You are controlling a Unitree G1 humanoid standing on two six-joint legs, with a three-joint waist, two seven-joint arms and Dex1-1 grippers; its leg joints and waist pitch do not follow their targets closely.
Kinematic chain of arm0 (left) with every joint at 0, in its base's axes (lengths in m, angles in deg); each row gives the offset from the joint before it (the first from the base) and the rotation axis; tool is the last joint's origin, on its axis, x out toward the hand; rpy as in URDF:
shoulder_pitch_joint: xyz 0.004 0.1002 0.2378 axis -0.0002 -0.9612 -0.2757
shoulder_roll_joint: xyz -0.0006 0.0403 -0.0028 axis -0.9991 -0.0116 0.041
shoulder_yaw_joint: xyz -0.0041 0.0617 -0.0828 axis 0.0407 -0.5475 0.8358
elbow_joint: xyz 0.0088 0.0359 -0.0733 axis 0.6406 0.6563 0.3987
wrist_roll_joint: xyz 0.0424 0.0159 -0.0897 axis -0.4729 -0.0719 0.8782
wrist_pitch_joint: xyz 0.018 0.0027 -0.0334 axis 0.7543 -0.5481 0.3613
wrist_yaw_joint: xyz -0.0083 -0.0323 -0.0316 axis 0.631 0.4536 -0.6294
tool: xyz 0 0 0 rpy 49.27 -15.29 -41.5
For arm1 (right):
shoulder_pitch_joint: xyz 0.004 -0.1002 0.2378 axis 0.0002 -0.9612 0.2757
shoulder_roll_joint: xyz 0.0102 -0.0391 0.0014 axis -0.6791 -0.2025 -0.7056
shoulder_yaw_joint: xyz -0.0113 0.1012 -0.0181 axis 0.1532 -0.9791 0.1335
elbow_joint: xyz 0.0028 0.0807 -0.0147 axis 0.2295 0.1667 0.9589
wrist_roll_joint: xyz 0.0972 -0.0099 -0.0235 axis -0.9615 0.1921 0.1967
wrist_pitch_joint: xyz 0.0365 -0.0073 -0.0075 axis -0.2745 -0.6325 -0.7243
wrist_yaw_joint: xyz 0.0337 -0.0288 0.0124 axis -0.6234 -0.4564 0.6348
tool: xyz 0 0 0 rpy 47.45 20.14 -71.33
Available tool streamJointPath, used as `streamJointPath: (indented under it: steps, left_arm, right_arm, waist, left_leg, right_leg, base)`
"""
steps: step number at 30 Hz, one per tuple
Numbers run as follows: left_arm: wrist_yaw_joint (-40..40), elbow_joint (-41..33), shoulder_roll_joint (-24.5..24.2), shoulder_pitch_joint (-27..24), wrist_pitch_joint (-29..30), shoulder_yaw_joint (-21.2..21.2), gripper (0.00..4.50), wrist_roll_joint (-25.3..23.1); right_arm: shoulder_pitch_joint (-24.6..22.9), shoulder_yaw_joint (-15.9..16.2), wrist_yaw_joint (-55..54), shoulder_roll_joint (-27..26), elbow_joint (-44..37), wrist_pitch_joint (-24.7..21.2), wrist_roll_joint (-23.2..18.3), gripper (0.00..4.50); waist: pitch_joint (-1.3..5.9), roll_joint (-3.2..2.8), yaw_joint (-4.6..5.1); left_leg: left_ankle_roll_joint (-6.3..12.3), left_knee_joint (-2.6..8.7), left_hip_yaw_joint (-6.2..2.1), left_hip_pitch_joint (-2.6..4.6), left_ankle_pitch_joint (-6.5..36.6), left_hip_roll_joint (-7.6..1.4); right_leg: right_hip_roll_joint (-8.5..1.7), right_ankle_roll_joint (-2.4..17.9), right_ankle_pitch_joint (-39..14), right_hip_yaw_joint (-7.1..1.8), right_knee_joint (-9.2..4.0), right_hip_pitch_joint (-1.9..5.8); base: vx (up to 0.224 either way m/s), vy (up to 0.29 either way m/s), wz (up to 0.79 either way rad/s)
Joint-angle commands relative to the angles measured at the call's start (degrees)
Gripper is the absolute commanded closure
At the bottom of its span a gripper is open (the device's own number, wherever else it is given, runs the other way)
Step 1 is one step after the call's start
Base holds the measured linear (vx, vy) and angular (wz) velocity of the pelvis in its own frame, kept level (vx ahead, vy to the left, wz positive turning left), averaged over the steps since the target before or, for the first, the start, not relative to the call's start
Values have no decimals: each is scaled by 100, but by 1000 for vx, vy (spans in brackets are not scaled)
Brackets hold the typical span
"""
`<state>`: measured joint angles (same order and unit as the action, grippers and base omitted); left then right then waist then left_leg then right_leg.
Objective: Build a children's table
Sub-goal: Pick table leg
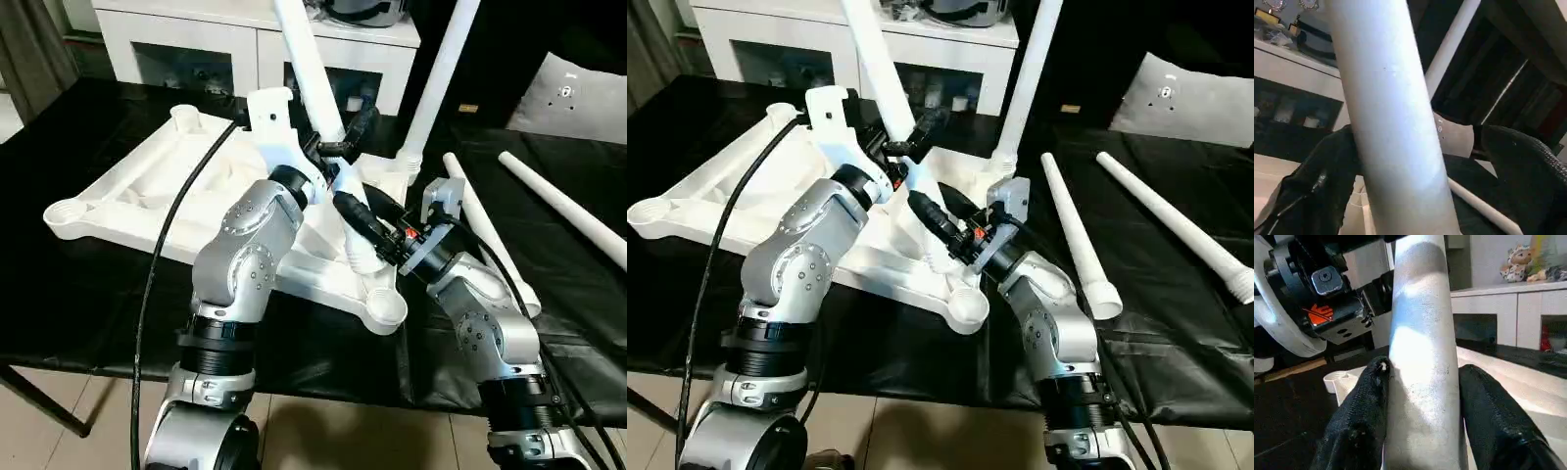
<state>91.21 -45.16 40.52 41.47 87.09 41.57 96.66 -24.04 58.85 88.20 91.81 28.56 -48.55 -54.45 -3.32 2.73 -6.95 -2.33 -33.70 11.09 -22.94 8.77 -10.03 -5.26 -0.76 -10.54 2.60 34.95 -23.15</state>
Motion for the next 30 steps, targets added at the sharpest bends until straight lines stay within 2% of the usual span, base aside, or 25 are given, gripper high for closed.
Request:
streamJointPath:
  steps: [1,8,10,11,13,19,23,27,30]
  left_arm:
    - [-40,63,71,32,11,-91,35,-68]
    - [9,104,-107,9,-51,-193,35,-261]
    - [59,139,-280,-15,-157,-419,35,-565]
    - [102,191,-519,-40,-326,-727,35,-990]
    - [106,263,-766,-73,-479,-1022,35,-1429]
    - [27,320,-989,-87,-560,-1180,35,-1778]
    - [2,401,-1239,-66,-766,-1448,35,-2208]
    - [3,445,-1423,-44,-905,-1636,35,-2569]
    - [18,486,-1555,-19,-992,-1766,62,-2822]
  right_arm:
    - [83,-20,-18,18,7,107,13,269]
    - [66,37,12,-14,82,206,73,269]
    - [56,65,32,-5,76,224,100,269]
    - [46,87,46,1,78,241,121,269]
    - [35,109,62,3,88,266,146,269]
    - [41,141,74,4,122,306,174,269]
    - [54,153,83,7,155,328,197,269]
    - [59,156,87,10,190,357,214,269]
    - [56,168,85,18,197,366,218,269]
  waist:
    - [425,-32,-2]
    - [423,-54,26]
    - [423,-61,30]
    - [426,-66,32]
    - [432,-77,26]
    - [434,-77,29]
    - [430,-78,33]
    - [434,-85,37]
    - [435,-88,33]
  left_leg:
    - [91,396,-148,155,1311,-289]
    - [94,403,-154,158,1384,-292]
    - [104,407,-158,161,1382,-293]
    - [95,408,-163,163,1391,-295]
    - [73,409,-172,171,1388,-298]
    - [20,406,-158,175,1354,-299]
    - [5,417,-166,172,1464,-301]
    - [-28,412,-163,177,1463,-299]
    - [-22,413,-166,177,1458,-302]
  right_leg:
    - [-281,1011,-563,-174,-380,274]
    - [-274,1030,-597,-172,-390,270]
    - [-268,986,-587,-173,-392,266]
    - [-270,939,-604,-173,-389,268]
    - [-276,861,-626,-173,-386,260]
    - [-279,1059,-395,-173,-348,260]
    - [-282,1000,-566,-176,-365,253]
    - [-282,1019,-501,-177,-353,247]
    - [-287,1031,-492,-176,-352,251]
  base:
    - [0,0,0]
    - [0,0,0]
    - [0,0,0]
    - [0,0,0]
    - [0,0,0]
    - [0,0,0]
    - [0,0,0]
    - [0,0,0]
    - [0,0,0]
